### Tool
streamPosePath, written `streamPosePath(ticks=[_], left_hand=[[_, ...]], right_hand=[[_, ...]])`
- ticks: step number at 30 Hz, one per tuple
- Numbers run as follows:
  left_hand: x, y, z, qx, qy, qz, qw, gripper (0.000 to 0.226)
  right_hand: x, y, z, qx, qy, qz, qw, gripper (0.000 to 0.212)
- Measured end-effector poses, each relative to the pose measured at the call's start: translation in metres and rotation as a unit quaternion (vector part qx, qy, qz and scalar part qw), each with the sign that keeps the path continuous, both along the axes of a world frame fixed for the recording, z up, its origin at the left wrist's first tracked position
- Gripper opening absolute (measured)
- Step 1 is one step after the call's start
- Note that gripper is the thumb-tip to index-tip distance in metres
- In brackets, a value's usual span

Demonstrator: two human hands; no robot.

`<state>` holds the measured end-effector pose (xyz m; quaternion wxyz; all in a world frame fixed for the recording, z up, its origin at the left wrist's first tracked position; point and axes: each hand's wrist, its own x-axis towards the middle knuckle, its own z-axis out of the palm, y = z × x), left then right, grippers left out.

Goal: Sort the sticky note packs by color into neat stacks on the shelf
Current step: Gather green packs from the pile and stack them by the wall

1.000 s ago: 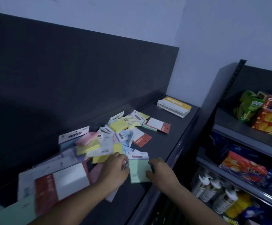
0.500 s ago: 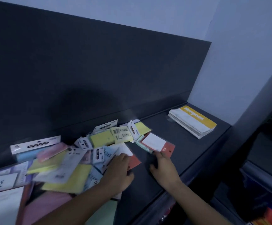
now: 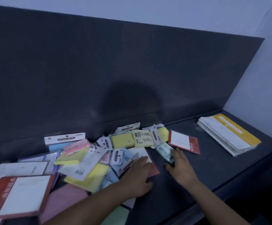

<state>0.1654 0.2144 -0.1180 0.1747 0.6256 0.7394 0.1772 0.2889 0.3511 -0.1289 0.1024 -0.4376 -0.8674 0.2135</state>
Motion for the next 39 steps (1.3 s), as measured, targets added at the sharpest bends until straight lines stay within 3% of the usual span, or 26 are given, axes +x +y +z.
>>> streamPosePath(ticks=[5,11,15,19,21,24,26,30,32,36,39], left_hand=[[-0.016,-0.026,0.011,-0.006,-0.002,0.024,1.0,0.028],[-0.033,-0.071,0.006,0.044,-0.011,0.043,0.998,0.024],[-0.04,-0.088,0.007,0.149,-0.044,0.096,0.983,0.018],[-0.063,-0.081,0.014,0.243,-0.029,0.219,0.945,0.014],[-0.083,-0.069,0.017,0.214,-0.02,0.271,0.938,0.016],[-0.107,-0.043,0.019,0.082,0.007,0.288,0.954,0.013],[-0.112,-0.028,0.021,-0.004,0.044,0.283,0.958,0.026],[-0.112,-0.001,0.022,-0.071,0.008,0.273,0.959,0.032],[-0.11,0.007,0.019,-0.061,0.01,0.28,0.958,0.033],[-0.1,0.007,0.011,0.065,0.038,0.264,0.962,0.024],[-0.102,0.01,0.008,0.069,0.062,0.252,0.963,0.027]], right_hand=[[-0.015,0.005,0.005,0.05,0.018,0.009,0.999,0.04],[-0.023,-0.007,0.009,0.004,0.054,-0.016,0.998,0.051],[-0.021,-0.019,0.016,-0.045,0.108,-0.035,0.992,0.033],[-0.019,-0.032,0.022,-0.094,0.169,-0.046,0.98,0.027],[-0.017,-0.041,0.026,-0.11,0.193,-0.047,0.974,0.024],[-0.011,-0.051,0.028,-0.121,0.217,-0.025,0.968,0.024],[-0.005,-0.055,0.027,-0.118,0.219,-0.009,0.968,0.028],[0.01,-0.055,0.023,-0.129,0.222,0.011,0.966,0.03],[0.017,-0.053,0.021,-0.131,0.226,0.011,0.965,0.031],[0.021,-0.049,0.016,-0.121,0.231,0.006,0.965,0.035],[0.017,-0.049,0.014,-0.121,0.232,0.009,0.965,0.037]])
